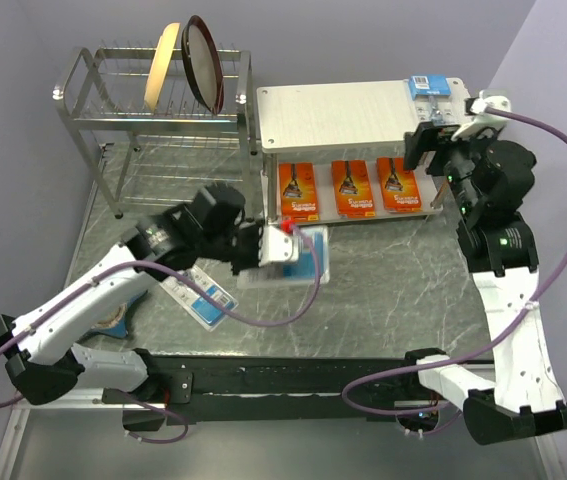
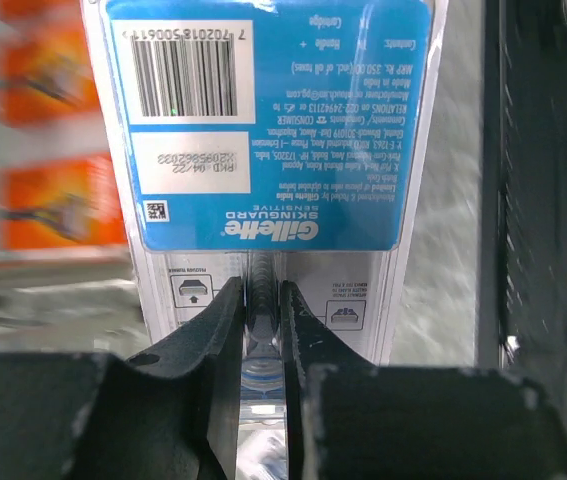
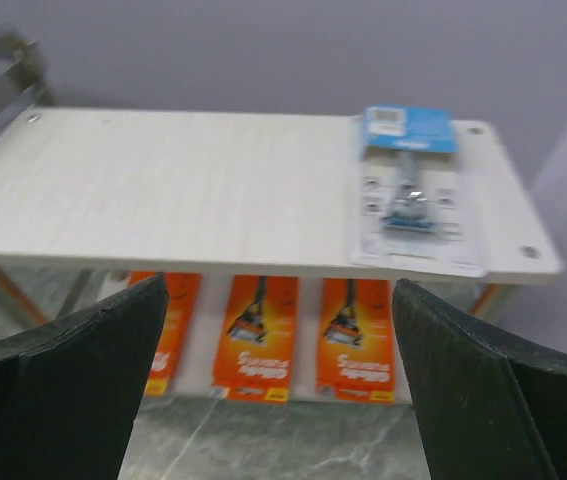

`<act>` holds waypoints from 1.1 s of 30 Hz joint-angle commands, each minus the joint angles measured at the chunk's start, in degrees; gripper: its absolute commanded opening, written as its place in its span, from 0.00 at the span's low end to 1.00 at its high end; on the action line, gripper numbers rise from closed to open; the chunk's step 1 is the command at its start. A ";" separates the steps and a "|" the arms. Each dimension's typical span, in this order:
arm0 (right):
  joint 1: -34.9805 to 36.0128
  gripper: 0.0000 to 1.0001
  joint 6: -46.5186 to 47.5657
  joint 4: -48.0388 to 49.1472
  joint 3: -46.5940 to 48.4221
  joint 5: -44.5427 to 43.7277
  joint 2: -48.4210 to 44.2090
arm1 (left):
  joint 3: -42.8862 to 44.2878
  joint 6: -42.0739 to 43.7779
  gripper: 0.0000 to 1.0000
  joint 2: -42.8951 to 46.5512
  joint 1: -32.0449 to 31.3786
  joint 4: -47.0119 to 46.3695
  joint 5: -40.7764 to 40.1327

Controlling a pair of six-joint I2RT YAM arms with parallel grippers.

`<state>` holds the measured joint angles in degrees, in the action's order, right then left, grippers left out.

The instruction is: Place and organize the shaving razors onto the shelf

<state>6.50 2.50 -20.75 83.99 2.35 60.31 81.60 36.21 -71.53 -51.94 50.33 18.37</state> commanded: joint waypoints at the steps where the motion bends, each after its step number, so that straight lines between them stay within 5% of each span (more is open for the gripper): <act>1: -1.31 1.00 2.07 4.40 -0.49 -14.11 -1.96 | 14.87 -6.47 0.01 -5.10 0.61 -4.61 -0.43; 11: -9.05 1.00 -6.10 1.07 -1.63 -12.64 -0.81 | 42.98 -29.25 0.01 -23.82 2.63 -23.25 -21.85; 17: -9.14 1.00 -8.91 -1.13 -1.90 -9.21 0.41 | 50.57 -33.48 0.01 -33.58 3.95 -30.19 -34.43; 25: -9.58 1.00 -12.69 -1.13 -2.77 -6.31 1.30 | 51.90 -40.07 0.01 -37.45 7.64 -33.27 -38.94; 33: -10.02 1.00 -12.96 -2.19 -4.09 -3.58 0.51 | 52.78 -44.72 0.27 -43.16 14.32 -33.36 -37.10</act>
<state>-2.96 -9.63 -23.70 80.12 -3.09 62.08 132.16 -4.84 -112.36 -40.16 20.01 -18.28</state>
